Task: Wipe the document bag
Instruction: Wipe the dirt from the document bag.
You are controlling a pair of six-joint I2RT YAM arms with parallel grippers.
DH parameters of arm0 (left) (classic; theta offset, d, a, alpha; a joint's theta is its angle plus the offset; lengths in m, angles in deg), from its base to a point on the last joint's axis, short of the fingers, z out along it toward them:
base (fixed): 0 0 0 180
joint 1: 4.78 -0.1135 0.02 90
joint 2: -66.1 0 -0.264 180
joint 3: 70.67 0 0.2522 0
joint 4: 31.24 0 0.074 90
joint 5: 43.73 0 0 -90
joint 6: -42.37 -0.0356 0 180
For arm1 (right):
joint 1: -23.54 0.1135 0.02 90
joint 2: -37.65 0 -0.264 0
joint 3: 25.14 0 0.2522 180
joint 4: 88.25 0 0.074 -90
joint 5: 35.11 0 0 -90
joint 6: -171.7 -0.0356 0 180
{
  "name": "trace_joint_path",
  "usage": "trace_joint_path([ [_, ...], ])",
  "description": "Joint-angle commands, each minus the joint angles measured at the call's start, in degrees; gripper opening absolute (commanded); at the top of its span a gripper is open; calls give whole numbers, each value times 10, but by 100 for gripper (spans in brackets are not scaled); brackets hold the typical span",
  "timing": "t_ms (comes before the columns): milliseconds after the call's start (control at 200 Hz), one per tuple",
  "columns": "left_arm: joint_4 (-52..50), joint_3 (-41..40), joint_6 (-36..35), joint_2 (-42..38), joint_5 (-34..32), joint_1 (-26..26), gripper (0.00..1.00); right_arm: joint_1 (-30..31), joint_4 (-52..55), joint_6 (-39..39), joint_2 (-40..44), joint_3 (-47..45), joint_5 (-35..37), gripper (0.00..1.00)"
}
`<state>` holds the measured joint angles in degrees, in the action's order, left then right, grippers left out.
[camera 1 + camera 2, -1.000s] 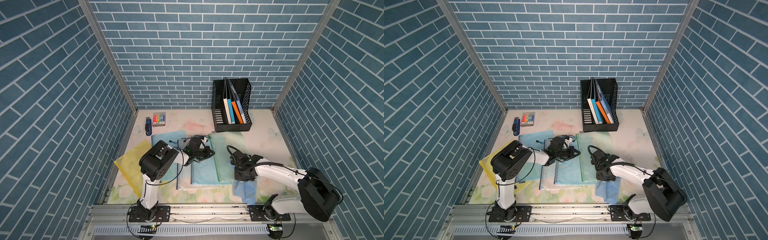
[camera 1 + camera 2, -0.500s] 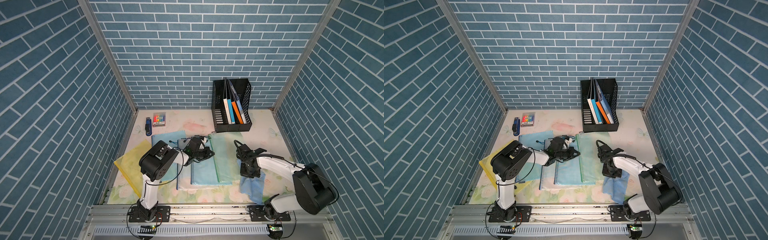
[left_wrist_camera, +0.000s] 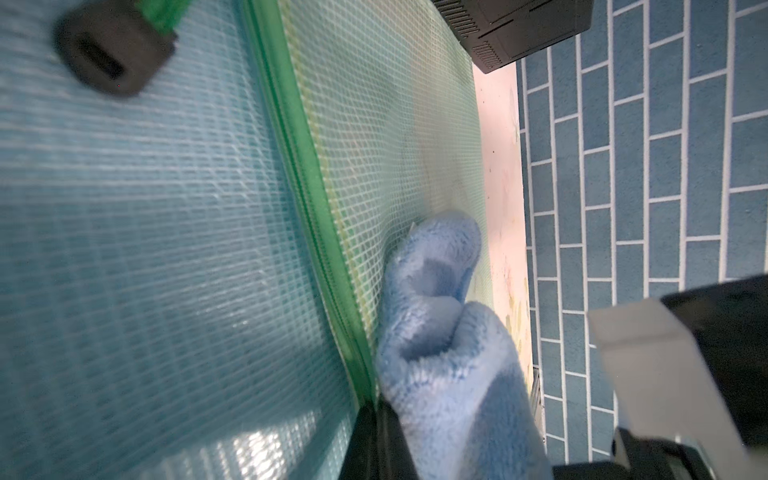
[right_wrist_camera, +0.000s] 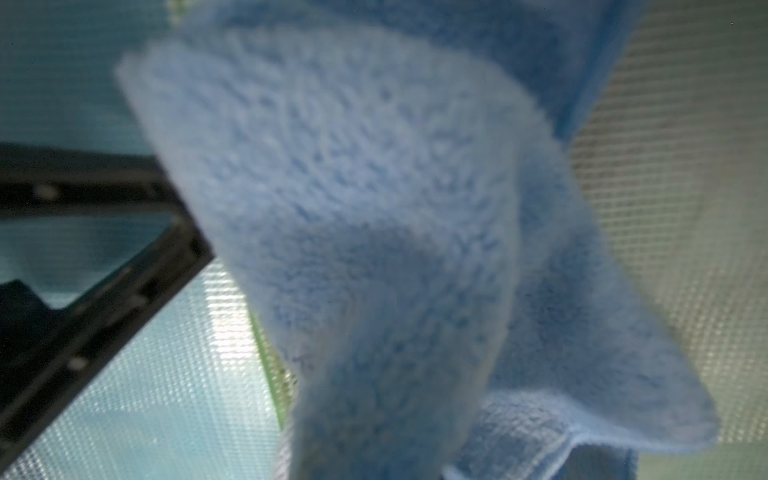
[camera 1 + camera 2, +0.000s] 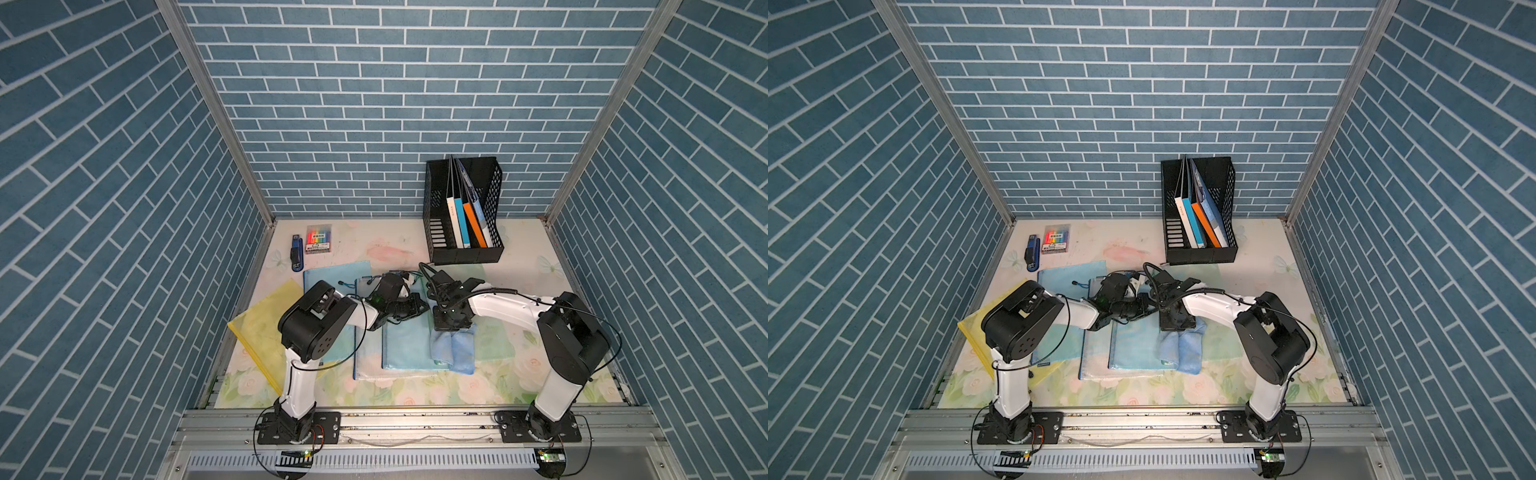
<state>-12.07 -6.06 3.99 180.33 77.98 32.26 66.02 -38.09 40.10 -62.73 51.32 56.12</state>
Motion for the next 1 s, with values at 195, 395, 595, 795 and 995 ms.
trace_joint_path([
  [195,-15,-4,-19,-11,0,0,0,-161,54,48,122,-117,41,0],
  [395,-14,-8,-19,-13,0,0,0,-209,83,79,144,-131,69,0],
  [595,-14,-7,-19,-14,0,0,0,-165,43,50,120,-104,12,0],
  [795,-15,-11,-17,-15,-3,0,0,-44,43,31,19,9,1,0],
  [995,-14,-15,-17,-17,-3,0,0,-4,30,28,-50,78,-21,0],
])
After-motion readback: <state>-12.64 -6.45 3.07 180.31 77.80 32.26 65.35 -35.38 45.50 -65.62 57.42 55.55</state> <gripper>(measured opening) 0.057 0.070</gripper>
